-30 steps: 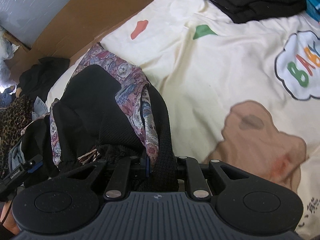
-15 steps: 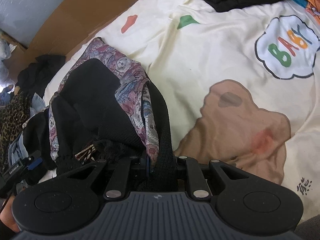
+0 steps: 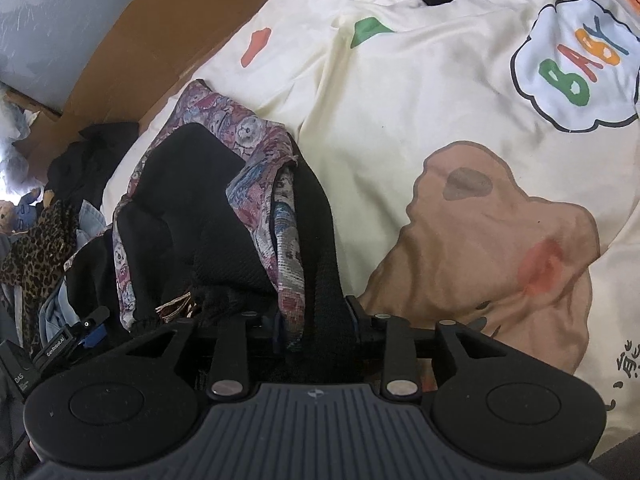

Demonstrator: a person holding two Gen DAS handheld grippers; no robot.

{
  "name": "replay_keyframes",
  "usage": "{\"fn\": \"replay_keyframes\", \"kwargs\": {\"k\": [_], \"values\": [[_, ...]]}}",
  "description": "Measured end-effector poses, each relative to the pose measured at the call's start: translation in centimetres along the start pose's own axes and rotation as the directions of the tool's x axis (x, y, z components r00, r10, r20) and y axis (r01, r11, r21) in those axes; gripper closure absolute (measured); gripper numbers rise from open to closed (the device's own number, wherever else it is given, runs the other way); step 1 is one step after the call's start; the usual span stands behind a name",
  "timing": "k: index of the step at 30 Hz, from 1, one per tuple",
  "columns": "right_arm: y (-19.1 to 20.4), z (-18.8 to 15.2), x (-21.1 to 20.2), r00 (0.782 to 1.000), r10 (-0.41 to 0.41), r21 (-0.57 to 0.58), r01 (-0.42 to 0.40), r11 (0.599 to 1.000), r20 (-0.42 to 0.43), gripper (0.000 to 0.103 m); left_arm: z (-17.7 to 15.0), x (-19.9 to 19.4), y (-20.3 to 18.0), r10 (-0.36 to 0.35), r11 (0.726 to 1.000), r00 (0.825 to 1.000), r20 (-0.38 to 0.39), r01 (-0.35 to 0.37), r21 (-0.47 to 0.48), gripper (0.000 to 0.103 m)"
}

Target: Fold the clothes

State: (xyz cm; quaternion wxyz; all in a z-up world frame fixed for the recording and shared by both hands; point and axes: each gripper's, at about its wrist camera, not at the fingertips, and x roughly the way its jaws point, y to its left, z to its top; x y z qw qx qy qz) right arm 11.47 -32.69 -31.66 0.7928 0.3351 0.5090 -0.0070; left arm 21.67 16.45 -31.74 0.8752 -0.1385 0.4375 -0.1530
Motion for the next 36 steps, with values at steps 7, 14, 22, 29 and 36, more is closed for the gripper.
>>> {"fn": "replay_keyframes", "kwargs": {"k": [7, 14, 22, 29, 36], "values": [[0.0, -0.1, 0.1, 1.0, -0.014, 0.0, 0.014, 1.0, -0.001, 0.051, -0.5, -0.1, 0.3, -0.057, 0.998, 0.998, 0.022, 0.057, -0.018, 0.021], [-0.3, -0.1, 0.5, 1.0, -0.02, 0.007, 0.02, 1.0, 0.005, 0.05, -0.8, -0.4, -1.4, -0.128, 0.992, 0.991, 0.024, 0.128, 0.003, 0.024], [-0.3, -0.3, 0.2, 1.0, -0.012, 0.015, 0.011, 1.0, 0.006, 0.05, -2.5, -0.8, -3.3, -0.131, 0.991, 0.991, -0.016, 0.131, 0.025, 0.027], [-0.4, -0.4, 0.2, 1.0, 0.006, 0.027, -0.006, 1.0, -0.003, 0.05, -3.1, -2.0, -3.8, -0.133, 0.991, 0.991, -0.009, 0.134, 0.016, 0.027], [-0.2, -0.5, -0.1, 1.0, 0.007, 0.04, -0.006, 0.999, -0.014, 0.046, -2.7, -3.0, -3.5, -0.133, 0.991, 0.991, 0.012, 0.133, 0.017, 0.027]]}}
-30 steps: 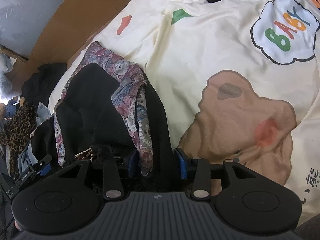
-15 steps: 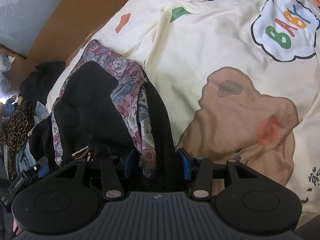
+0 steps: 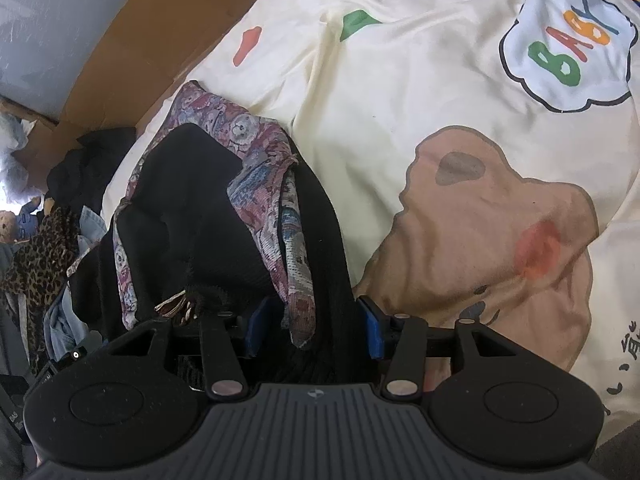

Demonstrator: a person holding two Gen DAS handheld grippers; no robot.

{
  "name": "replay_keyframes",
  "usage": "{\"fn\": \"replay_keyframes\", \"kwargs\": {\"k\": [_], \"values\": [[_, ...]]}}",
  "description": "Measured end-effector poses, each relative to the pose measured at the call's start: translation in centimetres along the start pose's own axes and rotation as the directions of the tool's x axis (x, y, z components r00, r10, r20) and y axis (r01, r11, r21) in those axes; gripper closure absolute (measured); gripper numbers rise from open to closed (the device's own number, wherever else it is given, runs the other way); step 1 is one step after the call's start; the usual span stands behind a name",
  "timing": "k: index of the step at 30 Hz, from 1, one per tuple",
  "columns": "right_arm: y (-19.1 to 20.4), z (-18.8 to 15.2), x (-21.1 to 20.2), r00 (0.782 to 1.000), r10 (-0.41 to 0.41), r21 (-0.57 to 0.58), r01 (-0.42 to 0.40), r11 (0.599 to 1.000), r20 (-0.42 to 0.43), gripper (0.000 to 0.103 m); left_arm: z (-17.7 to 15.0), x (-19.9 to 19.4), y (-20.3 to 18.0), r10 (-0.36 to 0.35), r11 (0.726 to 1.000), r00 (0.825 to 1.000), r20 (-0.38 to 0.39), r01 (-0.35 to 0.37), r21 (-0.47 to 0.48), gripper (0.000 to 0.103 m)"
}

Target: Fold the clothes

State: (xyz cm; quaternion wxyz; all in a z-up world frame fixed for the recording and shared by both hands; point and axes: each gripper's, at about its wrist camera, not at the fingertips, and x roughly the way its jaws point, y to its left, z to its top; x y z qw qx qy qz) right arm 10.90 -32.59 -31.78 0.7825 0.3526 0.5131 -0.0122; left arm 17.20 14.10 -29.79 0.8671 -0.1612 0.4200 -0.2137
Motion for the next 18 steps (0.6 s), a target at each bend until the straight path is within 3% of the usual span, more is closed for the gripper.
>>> {"fn": "replay_keyframes", "kwargs": {"k": [10, 18], "values": [[1.1, -0.8, -0.2, 0.999, -0.03, -0.018, 0.03, 0.999, -0.034, 0.034, 0.5, -0.7, 1.2, 0.015, 1.0, 0.999, 0.028, -0.015, -0.006, 0.027], [0.6, -2.0, -1.4, 0.999, -0.043, 0.058, 0.045, 0.997, -0.028, 0.026, 2.6, -0.3, 1.6, 0.041, 0.999, 0.997, 0.068, -0.042, 0.007, 0.027]]}}
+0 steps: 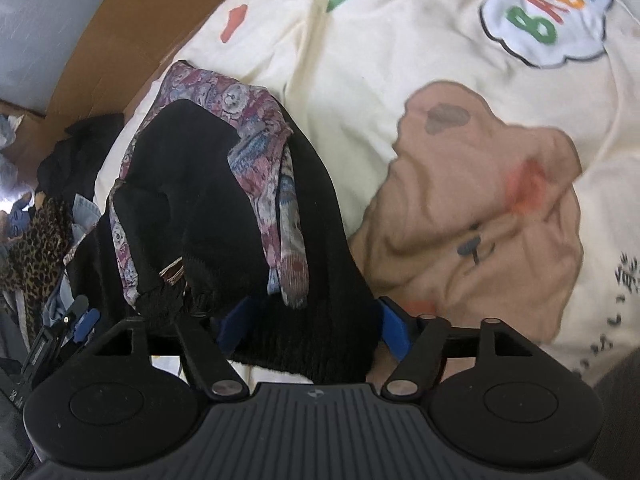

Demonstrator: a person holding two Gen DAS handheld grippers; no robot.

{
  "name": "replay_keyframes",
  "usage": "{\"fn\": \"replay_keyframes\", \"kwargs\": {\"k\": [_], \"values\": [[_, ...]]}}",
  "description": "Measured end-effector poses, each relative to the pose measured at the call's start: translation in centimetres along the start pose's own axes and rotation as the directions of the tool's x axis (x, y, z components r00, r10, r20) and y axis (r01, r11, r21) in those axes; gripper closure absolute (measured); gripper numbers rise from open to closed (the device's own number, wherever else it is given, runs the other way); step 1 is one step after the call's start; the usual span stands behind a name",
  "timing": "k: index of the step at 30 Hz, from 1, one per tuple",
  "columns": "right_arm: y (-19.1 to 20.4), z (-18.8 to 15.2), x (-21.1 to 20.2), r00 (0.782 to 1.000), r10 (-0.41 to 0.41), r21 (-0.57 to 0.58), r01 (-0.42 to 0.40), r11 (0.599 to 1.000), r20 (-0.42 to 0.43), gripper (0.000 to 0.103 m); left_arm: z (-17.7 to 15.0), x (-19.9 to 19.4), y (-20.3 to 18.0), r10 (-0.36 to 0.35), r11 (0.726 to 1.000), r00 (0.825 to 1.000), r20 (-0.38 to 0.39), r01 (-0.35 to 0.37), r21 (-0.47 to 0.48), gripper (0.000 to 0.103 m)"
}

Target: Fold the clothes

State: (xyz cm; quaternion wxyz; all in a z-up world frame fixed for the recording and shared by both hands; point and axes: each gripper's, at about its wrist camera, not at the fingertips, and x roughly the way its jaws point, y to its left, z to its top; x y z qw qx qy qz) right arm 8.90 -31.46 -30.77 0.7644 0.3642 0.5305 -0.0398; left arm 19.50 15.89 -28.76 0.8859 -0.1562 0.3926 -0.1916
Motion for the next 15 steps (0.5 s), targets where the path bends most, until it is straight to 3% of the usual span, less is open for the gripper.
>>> {"fn": "replay_keyframes", "kwargs": {"k": [3, 15], "values": [[0.3, -0.5, -0.5, 1.0, -0.016, 0.012, 0.016, 1.0, 0.025, 0.019, 0.1, 0.3, -0.1, 0.0, 1.0, 1.0, 0.001, 0.0, -0.001, 0.027], [1.6, -2.3, -2.3, 0.989, -0.084, 0.061, 0.077, 0.995, 0.125, 0.019, -1.0, 0.0, 0.9, 0.015, 1.0, 1.0, -0.016, -0.016, -0.027, 0.027]]}}
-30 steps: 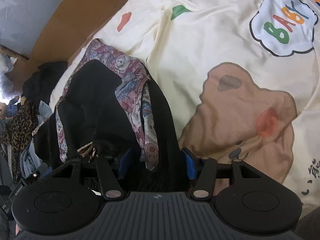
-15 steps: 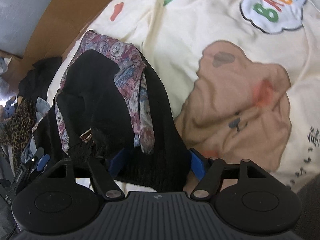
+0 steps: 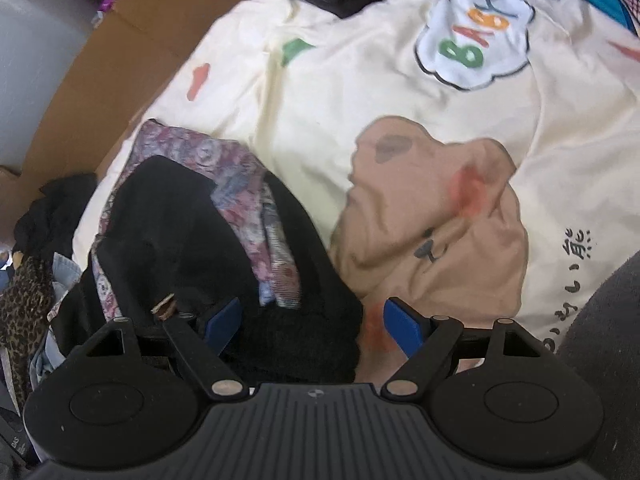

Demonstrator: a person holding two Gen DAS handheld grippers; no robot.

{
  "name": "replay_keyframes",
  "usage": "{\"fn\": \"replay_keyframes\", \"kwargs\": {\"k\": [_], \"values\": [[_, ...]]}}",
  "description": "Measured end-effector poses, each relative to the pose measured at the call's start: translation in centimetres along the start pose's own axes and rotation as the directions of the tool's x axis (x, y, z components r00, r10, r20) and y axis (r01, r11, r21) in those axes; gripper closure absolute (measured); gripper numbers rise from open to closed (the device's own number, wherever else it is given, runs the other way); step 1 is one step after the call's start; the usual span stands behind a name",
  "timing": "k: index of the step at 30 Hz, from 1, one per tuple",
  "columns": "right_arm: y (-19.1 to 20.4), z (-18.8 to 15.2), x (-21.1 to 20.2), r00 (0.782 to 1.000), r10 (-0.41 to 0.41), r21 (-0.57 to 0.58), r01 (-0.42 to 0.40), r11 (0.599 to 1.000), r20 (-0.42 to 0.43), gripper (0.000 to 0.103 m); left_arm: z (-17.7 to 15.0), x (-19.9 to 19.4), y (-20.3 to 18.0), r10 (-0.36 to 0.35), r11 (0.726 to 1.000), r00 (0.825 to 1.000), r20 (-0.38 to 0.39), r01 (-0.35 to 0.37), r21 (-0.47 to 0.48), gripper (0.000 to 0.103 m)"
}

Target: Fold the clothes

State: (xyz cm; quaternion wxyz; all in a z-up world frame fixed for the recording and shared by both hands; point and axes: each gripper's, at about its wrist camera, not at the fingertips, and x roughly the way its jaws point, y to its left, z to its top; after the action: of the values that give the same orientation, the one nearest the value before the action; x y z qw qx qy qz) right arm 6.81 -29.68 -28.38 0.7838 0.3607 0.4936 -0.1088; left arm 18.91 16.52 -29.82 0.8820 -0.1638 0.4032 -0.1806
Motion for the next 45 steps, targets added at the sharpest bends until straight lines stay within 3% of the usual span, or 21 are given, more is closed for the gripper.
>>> {"fn": "replay_keyframes", "kwargs": {"k": [12, 15, 18, 21, 22, 24, 28, 35, 45], "values": [[1.6, 0.1, 2.8, 1.0, -0.028, 0.013, 0.028, 1.0, 0.006, 0.02, -0.7, -0.9, 2.1, 0.029, 0.999, 1.0, -0.006, -0.029, -0.043, 0.027], [2.1, 0.2, 3.8, 0.999, -0.034, -0.006, 0.034, 0.999, 0.001, 0.024, -0.9, -1.2, 2.8, 0.039, 0.998, 0.999, -0.008, -0.039, -0.051, 0.027], [2.8, 0.0, 4.6, 1.0, -0.031, -0.055, 0.031, 0.998, 0.0, 0.037, -1.1, -1.3, 3.0, 0.043, 0.998, 0.999, -0.013, -0.043, -0.047, 0.027], [3.2, 0.4, 4.7, 1.0, -0.017, -0.098, 0.016, 0.995, -0.012, 0.059, -1.0, -1.3, 3.0, 0.042, 0.998, 0.999, -0.015, -0.042, -0.037, 0.027], [3.2, 0.5, 4.4, 1.0, -0.011, -0.108, 0.01, 0.994, -0.012, 0.07, -0.9, -1.3, 2.9, 0.039, 0.999, 0.999, -0.013, -0.04, -0.032, 0.027], [3.0, 0.9, 3.6, 1.0, 0.013, -0.117, -0.014, 0.993, -0.008, 0.079, -0.4, -1.3, 2.5, 0.033, 0.999, 0.999, -0.003, -0.033, -0.022, 0.027], [2.0, 1.9, 1.4, 0.998, 0.05, -0.152, -0.045, 0.987, 0.028, 0.082, 0.6, -1.0, 1.9, 0.026, 1.0, 1.0, 0.011, -0.027, 0.011, 0.027], [-0.3, 5.7, -2.2, 0.994, 0.031, -0.185, -0.012, 0.983, 0.101, 0.086, 2.4, 0.3, 2.2, 0.064, 0.997, 0.998, 0.012, -0.064, 0.04, 0.022], [-4.0, 10.5, -4.4, 0.978, -0.096, -0.162, 0.127, 0.979, 0.185, 0.087, 3.2, 1.2, 2.2, 0.074, 0.995, 0.997, 0.004, -0.074, 0.064, 0.021]]}}
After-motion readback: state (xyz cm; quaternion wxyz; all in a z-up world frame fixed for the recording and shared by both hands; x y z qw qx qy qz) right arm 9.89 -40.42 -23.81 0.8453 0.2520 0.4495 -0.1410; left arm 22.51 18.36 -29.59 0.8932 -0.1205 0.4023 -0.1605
